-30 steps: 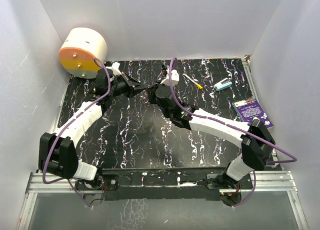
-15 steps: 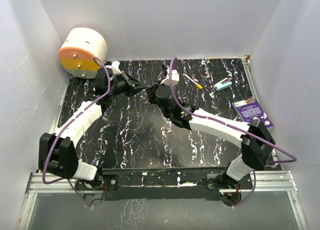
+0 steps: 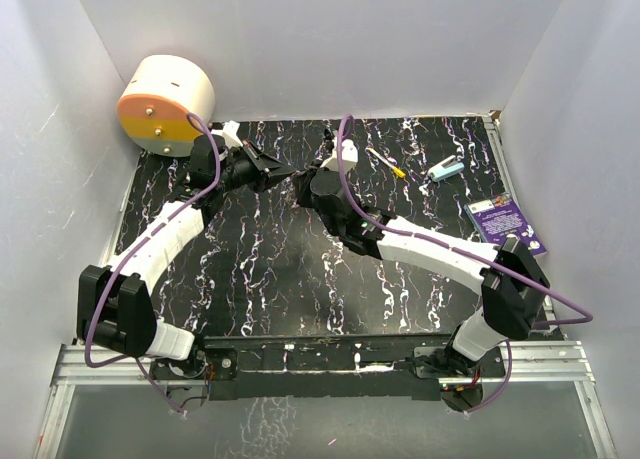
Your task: Put the keys on the keyring
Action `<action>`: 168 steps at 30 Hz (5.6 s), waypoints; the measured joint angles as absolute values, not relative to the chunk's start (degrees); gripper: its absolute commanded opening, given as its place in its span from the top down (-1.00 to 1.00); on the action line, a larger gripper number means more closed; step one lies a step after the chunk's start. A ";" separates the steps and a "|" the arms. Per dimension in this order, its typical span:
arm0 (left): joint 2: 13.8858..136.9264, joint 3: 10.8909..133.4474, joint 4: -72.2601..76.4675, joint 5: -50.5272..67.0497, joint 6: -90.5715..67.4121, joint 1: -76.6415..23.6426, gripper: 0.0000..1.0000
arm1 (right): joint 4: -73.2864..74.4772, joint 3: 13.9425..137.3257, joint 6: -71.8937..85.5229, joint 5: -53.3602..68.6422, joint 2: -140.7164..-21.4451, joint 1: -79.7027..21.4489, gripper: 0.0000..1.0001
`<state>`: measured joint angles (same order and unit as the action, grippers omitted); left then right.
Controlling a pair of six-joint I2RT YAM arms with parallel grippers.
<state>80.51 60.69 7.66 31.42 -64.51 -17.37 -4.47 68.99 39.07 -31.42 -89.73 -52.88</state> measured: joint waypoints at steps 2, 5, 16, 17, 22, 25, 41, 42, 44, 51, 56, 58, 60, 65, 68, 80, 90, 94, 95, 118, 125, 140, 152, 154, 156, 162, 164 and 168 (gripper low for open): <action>80.51 60.69 7.66 31.44 -64.51 -17.37 1.00 | -4.47 68.99 39.07 -31.42 -89.73 -52.88 0.84; 80.51 60.69 7.66 31.44 -64.51 -17.37 1.00 | -4.47 68.99 39.05 -31.42 -89.73 -52.88 0.85; 80.51 60.69 8.10 31.77 -64.79 -17.43 1.00 | -4.49 69.01 39.07 -31.57 -89.73 -52.88 0.85; 80.51 60.69 8.12 31.77 -64.79 -17.50 1.00 | -4.47 69.06 39.05 -31.59 -89.73 -52.88 0.85; 80.51 60.69 8.16 31.73 -64.97 -17.61 1.00 | -4.40 69.12 39.05 -31.68 -89.76 -52.88 0.85; 80.49 60.69 8.16 31.70 -64.97 -17.65 1.00 | -4.32 69.14 39.05 -31.77 -89.76 -52.88 0.84; 80.47 60.69 8.54 31.20 -64.99 -17.76 1.00 | -3.16 70.54 38.96 -32.01 -90.65 -52.71 0.84; 80.47 60.69 8.54 31.16 -65.01 -17.76 1.00 | -2.96 70.74 38.96 -32.01 -90.72 -52.71 0.84; 80.47 60.69 8.51 31.03 -65.17 -17.76 1.00 | -2.63 71.02 38.96 -31.99 -90.94 -52.62 0.85; 80.47 60.73 8.54 30.89 -65.82 -17.76 1.00 | -1.28 71.90 38.98 -31.70 -91.46 -52.07 0.85; 80.25 61.36 9.19 33.28 -67.00 -18.68 1.00 | -0.38 72.90 39.11 -30.02 -93.76 -51.46 0.85; 79.90 61.54 9.72 34.15 -67.16 -19.18 1.00 | -0.10 72.99 39.13 -29.36 -94.54 -51.46 0.85; 79.48 61.54 9.91 34.57 -67.16 -19.27 1.00 | 0.01 73.06 39.13 -28.84 -95.02 -51.44 0.84; 79.05 61.54 10.02 34.59 -66.78 -19.22 1.00 | 0.25 73.34 39.13 -28.29 -95.11 -51.42 0.85; 79.02 61.54 9.37 34.54 -65.14 -18.87 1.00 | 0.62 72.88 39.07 -28.40 -94.35 -51.42 0.85; 79.85 59.02 5.45 31.03 -55.61 -15.40 1.00 | 5.80 60.12 39.11 -21.34 -77.36 -40.99 0.18; 81.95 56.34 4.95 29.17 -50.57 -13.72 1.00 | 15.92 65.39 35.64 -10.81 -93.93 -35.57 0.26; 82.06 56.23 4.62 29.10 -49.41 -12.78 1.00 | 20.56 72.25 33.85 -8.32 -100.79 -35.70 0.34; 82.08 56.23 4.62 29.12 -49.23 -12.47 1.00 | 22.02 74.46 33.39 -7.81 -102.61 -35.73 0.34; 82.94 56.23 5.41 30.74 -47.97 -10.74 1.00 | 39.33 91.31 21.47 -6.63 -112.62 -32.80 0.36; 82.94 56.23 6.17 30.87 -47.35 -10.55 1.00 | 43.59 93.12 21.19 -3.75 -116.25 -30.30 0.29; 82.94 56.21 7.31 30.92 -46.41 -9.47 1.00 | 44.82 90.26 3.18 -1.69 -116.40 -34.52 0.34; 82.94 55.35 7.90 31.11 -46.48 -8.75 1.00 | 41.25 81.30 10.24 -1.80 -109.84 -38.52 0.43; 82.94 55.29 7.86 31.14 -46.50 -8.67 1.00 | 39.46 79.22 11.92 -2.48 -108.51 -39.48 0.44; 82.94 55.29 8.01 31.24 -46.50 -8.56 1.00 | 37.78 77.87 13.21 -3.68 -108.16 -40.40 0.46; 82.94 55.29 8.14 31.75 -46.63 -8.36 1.00 | 31.18 70.94 18.13 -10.41 -105.80 -43.09 0.48; 82.94 55.29 8.14 31.97 -46.68 -8.36 1.00 | 29.17 68.10 19.75 -12.67 -103.79 -43.81 0.47; 82.94 55.29 8.14 32.16 -46.70 -8.36 1.00 | 26.87 65.82 21.82 -16.47 -100.82 -44.25 0.47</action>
